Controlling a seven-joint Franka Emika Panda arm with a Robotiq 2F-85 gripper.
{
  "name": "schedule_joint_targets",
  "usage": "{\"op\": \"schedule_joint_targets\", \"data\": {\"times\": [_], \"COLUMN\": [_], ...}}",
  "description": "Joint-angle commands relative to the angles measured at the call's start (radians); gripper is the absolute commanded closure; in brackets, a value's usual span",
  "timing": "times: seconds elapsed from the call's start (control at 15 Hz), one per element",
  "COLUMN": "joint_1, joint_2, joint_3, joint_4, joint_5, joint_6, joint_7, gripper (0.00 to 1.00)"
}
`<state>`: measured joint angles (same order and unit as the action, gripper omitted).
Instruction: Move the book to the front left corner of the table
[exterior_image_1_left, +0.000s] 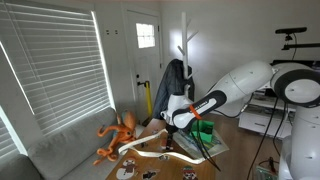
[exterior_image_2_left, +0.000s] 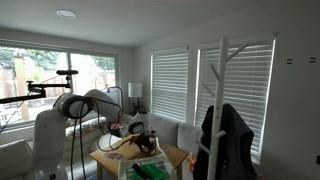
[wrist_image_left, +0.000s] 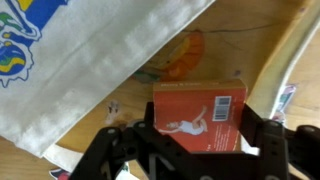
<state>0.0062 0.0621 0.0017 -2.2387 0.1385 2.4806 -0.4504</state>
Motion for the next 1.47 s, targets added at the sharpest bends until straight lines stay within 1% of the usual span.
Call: {"op": "schedule_joint_targets", "data": {"times": [0.0,0.13,0.2,0.47,0.6,0.67,0.73,0.93,1.0,1.07,1.2,1.4], "joint_1": [0.013,0.047,0.070,0.152,0.176,0.162,0.167,0.166,0.166,0.178,0.209,0.259], "joint_2": [-0.184,-0.274,-0.322,-0.433,-0.471,-0.408,-0.421,-0.416,-0.412,-0.434,-0.448,-0.456], "joint_3": [0.039,0.038,0.036,0.017,0.002,0.022,0.021,0.019,0.019,0.030,0.037,0.061], "joint_4": [-0.107,-0.159,-0.189,-0.245,-0.263,-0.222,-0.231,-0.230,-0.230,-0.255,-0.267,-0.271], "joint_5": [0.075,0.101,0.101,0.108,0.095,0.073,0.072,0.072,0.072,0.047,0.058,0.063], "joint_6": [-0.036,-0.078,-0.126,-0.382,-0.490,-0.421,-0.436,-0.428,-0.428,-0.394,-0.363,-0.330], "joint_7": [-0.178,-0.269,-0.298,-0.374,-0.445,-0.363,-0.367,-0.366,-0.366,-0.413,-0.498,-0.580], "gripper": [0.47,0.47,0.47,0.47,0.47,0.47,0.22,0.22,0.47,0.47,0.47,0.47]}}
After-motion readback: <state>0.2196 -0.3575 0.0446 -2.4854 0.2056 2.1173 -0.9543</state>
